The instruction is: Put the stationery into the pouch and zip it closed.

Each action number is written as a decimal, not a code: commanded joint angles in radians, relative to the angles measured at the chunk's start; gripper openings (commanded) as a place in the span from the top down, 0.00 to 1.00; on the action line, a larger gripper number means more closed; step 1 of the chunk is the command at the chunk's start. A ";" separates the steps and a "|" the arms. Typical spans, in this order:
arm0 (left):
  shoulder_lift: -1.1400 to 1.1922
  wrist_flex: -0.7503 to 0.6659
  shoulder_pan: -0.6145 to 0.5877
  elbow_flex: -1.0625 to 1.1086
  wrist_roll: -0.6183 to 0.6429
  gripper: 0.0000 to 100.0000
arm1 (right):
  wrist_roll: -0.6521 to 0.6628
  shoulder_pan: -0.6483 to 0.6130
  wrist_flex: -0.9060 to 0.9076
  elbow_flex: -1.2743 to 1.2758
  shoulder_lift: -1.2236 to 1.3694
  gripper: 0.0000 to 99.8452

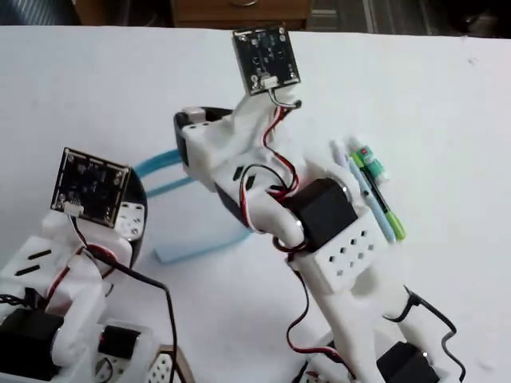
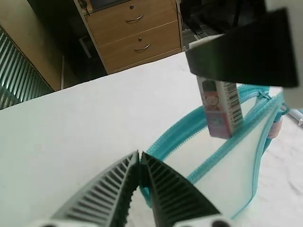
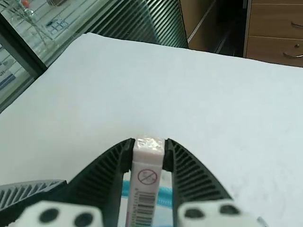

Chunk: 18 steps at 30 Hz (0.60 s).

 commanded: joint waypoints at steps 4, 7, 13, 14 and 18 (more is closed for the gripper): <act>0.008 0.018 0.015 0.009 -0.009 0.98 | 0.002 -0.010 -0.166 0.098 0.010 0.98; 0.008 0.018 0.015 0.009 -0.009 0.98 | 0.040 -0.010 -0.156 0.144 0.007 0.98; 0.008 0.018 0.013 0.011 -0.011 0.98 | 0.207 -0.076 -0.082 0.207 -0.113 0.98; 0.008 0.018 0.013 0.011 -0.011 0.98 | 0.238 -0.097 -0.074 0.215 -0.136 0.98; 0.008 0.018 0.013 0.011 -0.011 0.98 | 0.282 -0.139 -0.061 0.235 -0.191 0.85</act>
